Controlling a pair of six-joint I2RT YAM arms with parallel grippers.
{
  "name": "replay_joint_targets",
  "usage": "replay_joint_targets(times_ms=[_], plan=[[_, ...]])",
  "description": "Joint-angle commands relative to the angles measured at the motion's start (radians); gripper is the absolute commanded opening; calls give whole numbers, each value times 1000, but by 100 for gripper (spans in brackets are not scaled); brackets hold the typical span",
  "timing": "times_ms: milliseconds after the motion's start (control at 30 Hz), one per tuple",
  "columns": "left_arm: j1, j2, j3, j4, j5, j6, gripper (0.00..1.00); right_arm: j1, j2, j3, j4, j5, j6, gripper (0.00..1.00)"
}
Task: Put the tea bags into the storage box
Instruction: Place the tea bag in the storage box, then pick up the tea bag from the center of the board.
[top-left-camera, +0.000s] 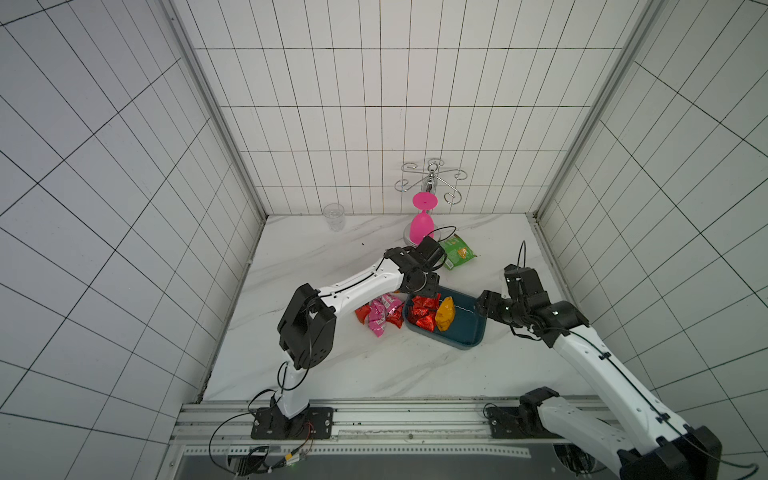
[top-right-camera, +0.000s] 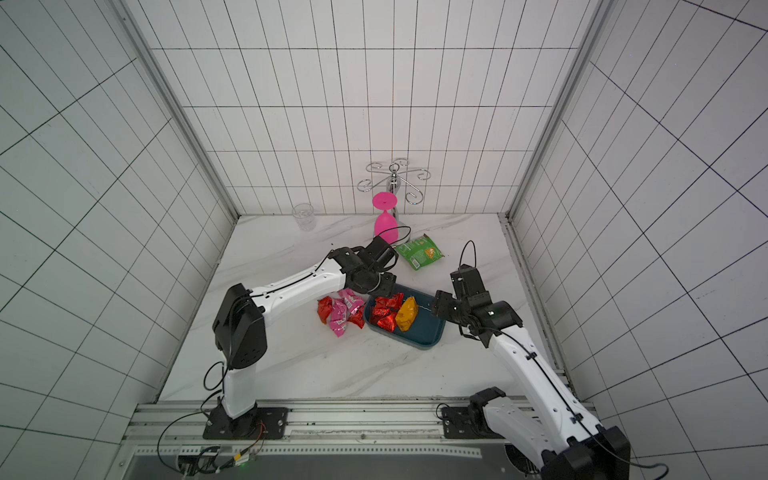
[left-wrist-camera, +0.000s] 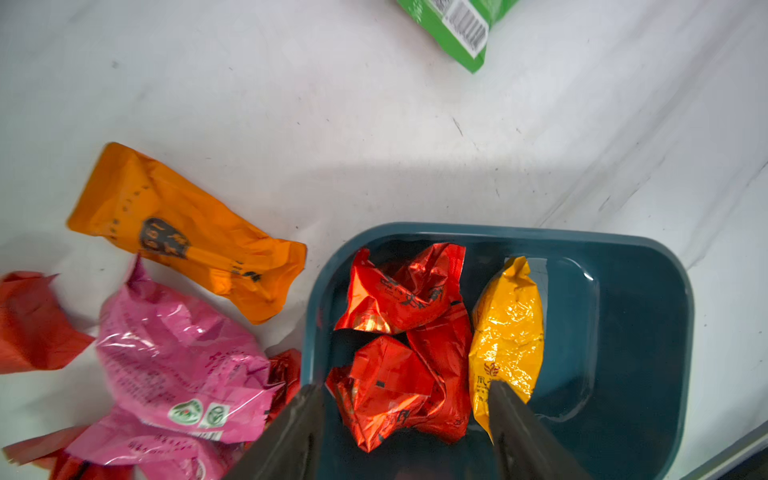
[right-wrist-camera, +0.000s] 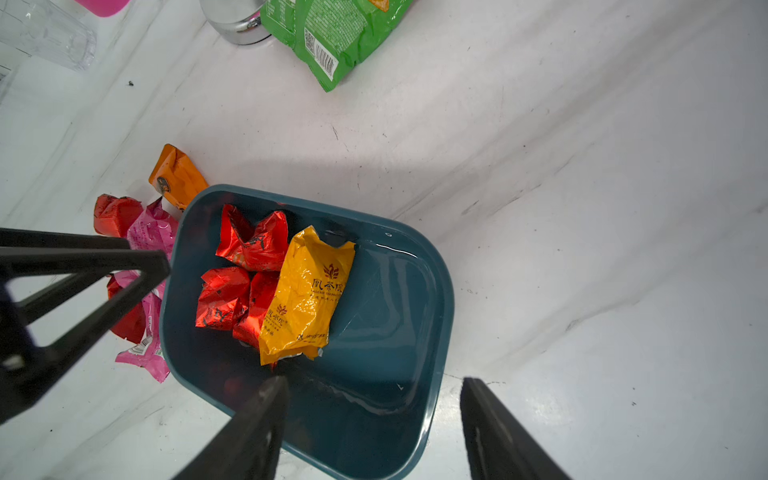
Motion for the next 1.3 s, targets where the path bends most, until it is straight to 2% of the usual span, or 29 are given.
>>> replay_joint_targets(times_ms=[0,200,400,467,500,533,600,733,933,1100,1200,1267], plan=[[84,-95,-12,-16,-24,-24,67,-7,49,13,-2,-13,-11,70],[265,-182,-128,-28,-68,-33,68,-7,141,75,26,-36,-26,69],[385,-167,-199,-24,-127,71,71,-7,201,111,37,-39,-44,69],[408,-135,-202,-18,-110,125,76,-7,218,120,37,-44,-46,70],[419,-115,-202,-17,-102,141,82,-7,224,122,37,-48,-45,70],[427,-96,-201,-16,-89,139,97,-7,228,125,37,-52,-44,70],[448,-66,-202,1,-34,114,98,-7,232,130,37,-53,-42,70],[448,3,-175,33,-15,104,98,-7,238,136,32,-44,-52,70],[448,124,-94,30,11,118,95,-7,247,145,2,-29,-65,70],[436,175,-81,45,39,116,90,-7,237,130,-8,-15,-65,70],[434,200,-85,45,32,116,80,-7,232,123,-16,-9,-65,70],[436,209,-94,50,31,114,63,-7,226,117,-21,-4,-68,70]])
